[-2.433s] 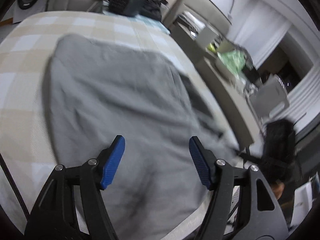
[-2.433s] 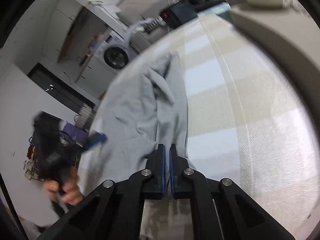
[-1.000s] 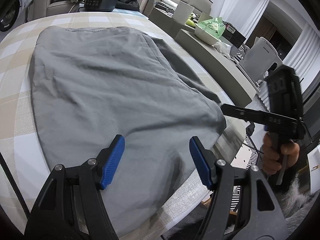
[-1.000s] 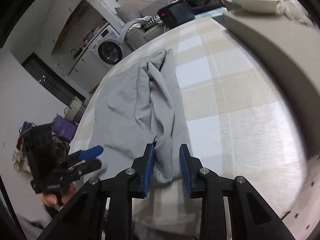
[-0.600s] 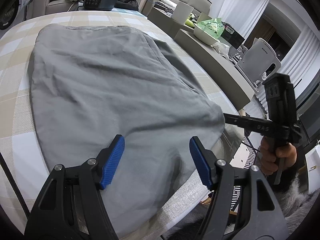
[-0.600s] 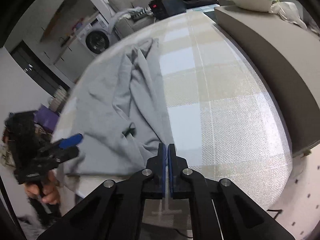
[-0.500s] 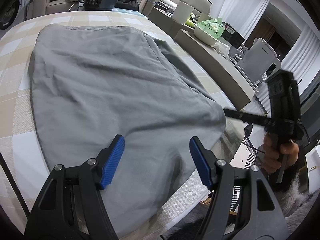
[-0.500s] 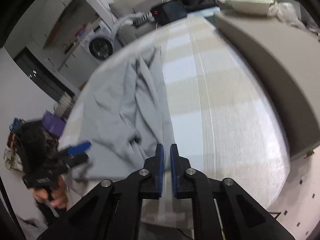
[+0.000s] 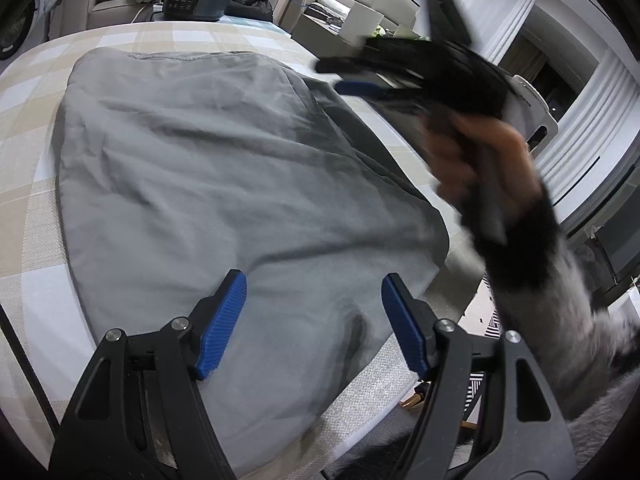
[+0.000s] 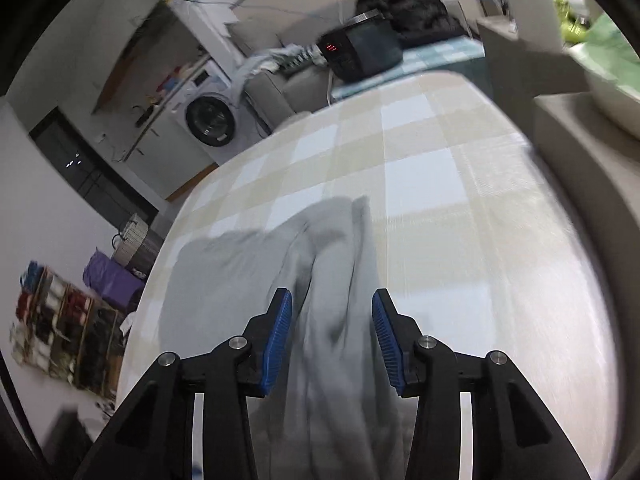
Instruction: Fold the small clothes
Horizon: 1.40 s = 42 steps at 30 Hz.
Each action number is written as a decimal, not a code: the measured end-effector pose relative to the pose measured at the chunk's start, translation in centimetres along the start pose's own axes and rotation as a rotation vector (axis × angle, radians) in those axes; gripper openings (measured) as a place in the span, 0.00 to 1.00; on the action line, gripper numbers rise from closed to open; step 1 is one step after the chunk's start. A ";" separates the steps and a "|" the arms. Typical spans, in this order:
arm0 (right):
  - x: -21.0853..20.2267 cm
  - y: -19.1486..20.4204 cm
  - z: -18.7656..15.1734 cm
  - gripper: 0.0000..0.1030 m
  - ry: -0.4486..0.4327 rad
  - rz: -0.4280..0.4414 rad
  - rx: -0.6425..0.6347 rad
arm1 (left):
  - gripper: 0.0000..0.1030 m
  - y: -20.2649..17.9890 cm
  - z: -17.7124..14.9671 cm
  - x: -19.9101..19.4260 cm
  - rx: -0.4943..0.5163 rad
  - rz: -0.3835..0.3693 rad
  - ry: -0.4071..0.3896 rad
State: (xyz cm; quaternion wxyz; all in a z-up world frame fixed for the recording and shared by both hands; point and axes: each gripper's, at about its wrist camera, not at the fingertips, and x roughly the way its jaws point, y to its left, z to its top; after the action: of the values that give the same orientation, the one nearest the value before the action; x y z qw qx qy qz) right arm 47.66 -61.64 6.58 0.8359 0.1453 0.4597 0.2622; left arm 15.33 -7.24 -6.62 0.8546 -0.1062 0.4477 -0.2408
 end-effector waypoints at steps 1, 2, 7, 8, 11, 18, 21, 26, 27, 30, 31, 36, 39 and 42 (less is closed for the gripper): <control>1.5 -0.3 1.3 0.40 0.029 0.022 0.024 | 0.66 0.1 0.0 0.0 -0.002 -0.008 0.000; 2.6 -0.5 2.1 0.37 0.048 0.037 0.035 | 0.67 0.2 0.1 0.0 -0.006 -0.016 0.001; 5.4 0.6 4.6 0.02 0.113 0.063 -0.057 | 0.67 0.8 0.2 0.0 -0.019 -0.048 0.002; 5.2 1.2 4.8 0.01 0.087 0.044 -0.106 | 0.67 0.8 0.1 0.0 -0.021 -0.053 0.002; 4.6 2.3 4.9 0.01 0.023 -0.068 -0.223 | 0.67 0.9 0.1 0.0 -0.024 -0.067 0.000; 5.3 1.0 4.1 0.11 0.041 -0.281 -0.254 | 0.67 1.2 -0.3 -0.1 -0.028 -0.074 -0.005; 2.1 1.4 3.2 0.15 0.003 -0.224 -0.232 | 0.67 1.1 -0.3 0.0 -0.022 -0.066 -0.006; 0.1 3.5 1.3 0.50 0.053 0.020 -0.237 | 0.68 1.0 -0.4 0.2 -0.020 -0.059 -0.006; 0.7 4.2 1.0 0.50 0.069 0.041 -0.234 | 0.68 0.9 -0.4 0.2 -0.018 -0.055 -0.006; 4.0 3.9 1.4 0.50 0.114 0.032 -0.177 | 0.68 0.4 -0.2 0.4 -0.014 -0.038 -0.005; 4.9 3.6 1.6 0.42 0.131 0.042 -0.152 | 0.68 0.3 -0.3 0.4 -0.011 -0.032 -0.004; 6.0 4.4 2.9 0.05 0.112 0.076 -0.152 | 0.68 -0.2 -0.3 0.2 -0.007 -0.030 -0.001; 3.4 5.6 3.5 0.05 0.050 0.085 -0.206 | 0.68 0.0 -0.2 -0.2 -0.020 -0.070 -0.004; 3.0 5.0 4.7 0.05 0.028 -0.021 -0.230 | 0.68 0.6 0.2 -0.8 -0.049 -0.094 -0.028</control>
State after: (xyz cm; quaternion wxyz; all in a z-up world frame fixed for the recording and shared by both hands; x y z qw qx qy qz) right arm 51.45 -55.86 9.41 0.8433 0.0399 0.4399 0.3063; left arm 15.30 -6.27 -6.16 0.8456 -0.1512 0.4361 -0.2682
